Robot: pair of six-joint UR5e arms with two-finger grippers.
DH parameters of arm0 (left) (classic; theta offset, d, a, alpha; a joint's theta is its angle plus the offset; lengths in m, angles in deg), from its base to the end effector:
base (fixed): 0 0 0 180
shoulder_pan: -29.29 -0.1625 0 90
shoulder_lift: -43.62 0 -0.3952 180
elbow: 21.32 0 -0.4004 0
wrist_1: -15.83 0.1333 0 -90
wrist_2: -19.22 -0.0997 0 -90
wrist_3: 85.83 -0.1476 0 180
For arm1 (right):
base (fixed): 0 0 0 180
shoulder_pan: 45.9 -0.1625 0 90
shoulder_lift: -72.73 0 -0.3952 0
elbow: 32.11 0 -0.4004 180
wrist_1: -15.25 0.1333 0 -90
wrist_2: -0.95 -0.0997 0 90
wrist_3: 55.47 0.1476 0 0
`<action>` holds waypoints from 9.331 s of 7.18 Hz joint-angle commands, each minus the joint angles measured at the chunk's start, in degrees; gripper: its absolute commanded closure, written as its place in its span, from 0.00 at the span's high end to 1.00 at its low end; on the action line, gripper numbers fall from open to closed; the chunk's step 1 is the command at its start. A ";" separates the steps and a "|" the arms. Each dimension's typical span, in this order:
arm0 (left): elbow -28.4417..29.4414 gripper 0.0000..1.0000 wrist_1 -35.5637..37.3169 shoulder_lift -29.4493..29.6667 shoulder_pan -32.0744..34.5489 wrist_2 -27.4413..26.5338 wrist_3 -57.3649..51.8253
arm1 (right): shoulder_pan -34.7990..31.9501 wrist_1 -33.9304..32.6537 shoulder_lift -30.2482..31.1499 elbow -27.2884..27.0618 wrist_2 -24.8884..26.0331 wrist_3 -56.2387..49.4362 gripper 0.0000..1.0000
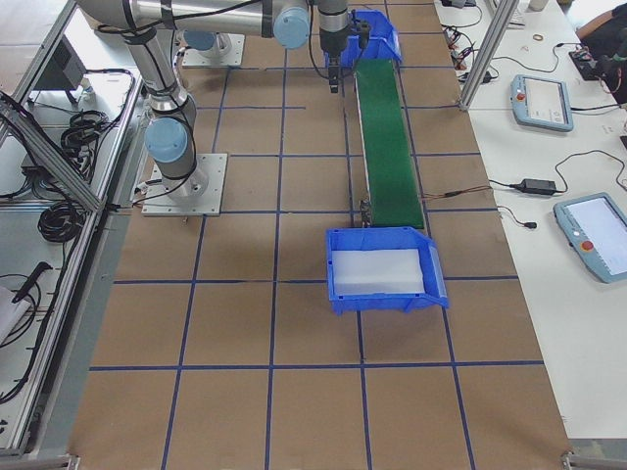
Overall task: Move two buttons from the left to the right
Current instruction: 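Move the left gripper over the yellow-capped button in the blue bin, then lower the left gripper and grasp the yellow-capped button, then lift the yellow-capped button and carry it onto the green conveyor, then lower the button onto the belt and open the left gripper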
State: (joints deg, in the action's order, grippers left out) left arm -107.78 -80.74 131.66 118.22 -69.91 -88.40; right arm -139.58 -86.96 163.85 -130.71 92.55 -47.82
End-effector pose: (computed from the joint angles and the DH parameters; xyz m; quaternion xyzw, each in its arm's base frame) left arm -0.1265 -0.4844 0.4464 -0.0130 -0.9998 -0.0091 0.0079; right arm 0.1611 -0.4915 0.3667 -0.0352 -0.9984 0.0424 0.0098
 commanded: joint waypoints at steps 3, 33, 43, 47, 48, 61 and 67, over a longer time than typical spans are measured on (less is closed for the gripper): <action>-0.55 1.00 0.15 1.41 -0.34 -0.26 -10.01 | -0.01 0.00 -0.06 0.00 0.08 -0.01 1.00; -18.22 0.25 37.60 20.50 -11.50 -3.68 -99.91 | -0.19 0.00 0.11 -0.53 0.08 0.08 1.00; -5.49 0.22 27.40 14.60 3.25 -3.15 -70.67 | 0.08 0.09 -0.06 -1.05 0.43 -0.01 1.00; -1.79 0.23 32.75 22.60 11.53 -3.86 -68.80 | 0.78 0.09 0.02 -0.88 1.13 -0.27 1.00; 0.22 0.23 33.98 23.48 11.53 -3.86 -71.84 | 0.61 -0.08 0.11 -0.80 0.26 -0.18 1.00; 0.94 0.48 39.18 31.22 11.53 1.77 -72.40 | 1.04 0.27 0.55 -1.06 0.25 3.42 1.00; 0.51 0.71 39.00 29.74 11.44 1.59 -72.40 | 1.13 0.27 0.55 -1.06 0.25 3.42 1.00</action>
State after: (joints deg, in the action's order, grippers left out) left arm -106.95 -41.65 162.11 129.73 -68.22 -160.80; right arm -138.45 -86.70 164.40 -131.77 92.76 -44.40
